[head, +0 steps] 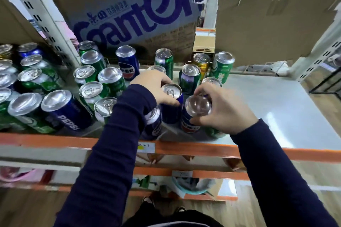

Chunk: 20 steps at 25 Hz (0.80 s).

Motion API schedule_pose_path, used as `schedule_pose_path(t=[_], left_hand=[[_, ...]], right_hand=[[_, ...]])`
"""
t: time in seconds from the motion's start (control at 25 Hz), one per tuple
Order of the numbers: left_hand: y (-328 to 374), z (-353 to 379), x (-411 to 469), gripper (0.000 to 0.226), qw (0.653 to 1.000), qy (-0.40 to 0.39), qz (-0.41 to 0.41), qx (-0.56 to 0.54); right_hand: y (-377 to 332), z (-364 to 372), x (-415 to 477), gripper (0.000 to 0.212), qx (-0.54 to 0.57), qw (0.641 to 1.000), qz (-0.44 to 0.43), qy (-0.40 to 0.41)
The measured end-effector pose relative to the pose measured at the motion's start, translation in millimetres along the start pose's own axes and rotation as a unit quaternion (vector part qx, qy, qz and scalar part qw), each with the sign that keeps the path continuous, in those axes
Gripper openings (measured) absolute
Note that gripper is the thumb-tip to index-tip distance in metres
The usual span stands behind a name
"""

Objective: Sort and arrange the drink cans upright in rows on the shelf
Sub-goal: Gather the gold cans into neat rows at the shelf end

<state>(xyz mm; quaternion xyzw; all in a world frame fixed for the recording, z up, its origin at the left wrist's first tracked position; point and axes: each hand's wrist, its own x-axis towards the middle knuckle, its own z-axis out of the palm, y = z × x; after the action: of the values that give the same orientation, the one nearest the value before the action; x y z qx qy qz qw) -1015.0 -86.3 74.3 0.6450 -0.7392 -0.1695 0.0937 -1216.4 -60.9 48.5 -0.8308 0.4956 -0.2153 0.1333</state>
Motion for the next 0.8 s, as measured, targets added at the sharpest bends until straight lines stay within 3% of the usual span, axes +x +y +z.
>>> schedule_pose_path(t=[0.16,0.28,0.4,0.56,0.64,0.8], left_hand=[[1.5,-7.9,-1.8,0.045,0.993,0.080,0.017,-0.080],[14.6,-8.2,18.2,0.037,0.988,0.118,0.050,-0.082],[27.1,-1.2,48.8,0.042,0.996,0.050,0.071,-0.037],[31.1,8.3,80.0,0.068,0.997,-0.061,0.048,0.012],[32.0,11.5,88.2,0.077,0.996,-0.077,0.046,0.031],[33.1,14.2,94.8,0.071,0.996,-0.052,0.052,0.049]], right_hand=[[5.8,-0.1,0.0,0.050,0.002,1.000,0.002,-0.006],[20.4,-6.8,-14.0,0.050,0.044,0.998,-0.001,0.045],[40.5,-5.3,-38.3,0.059,0.126,0.985,0.069,0.099],[54.5,8.3,-55.3,0.079,0.192,0.965,0.160,0.078],[56.1,16.9,-56.2,0.074,0.209,0.956,0.177,0.100],[57.2,20.1,-55.8,0.062,0.240,0.932,0.202,0.178]])
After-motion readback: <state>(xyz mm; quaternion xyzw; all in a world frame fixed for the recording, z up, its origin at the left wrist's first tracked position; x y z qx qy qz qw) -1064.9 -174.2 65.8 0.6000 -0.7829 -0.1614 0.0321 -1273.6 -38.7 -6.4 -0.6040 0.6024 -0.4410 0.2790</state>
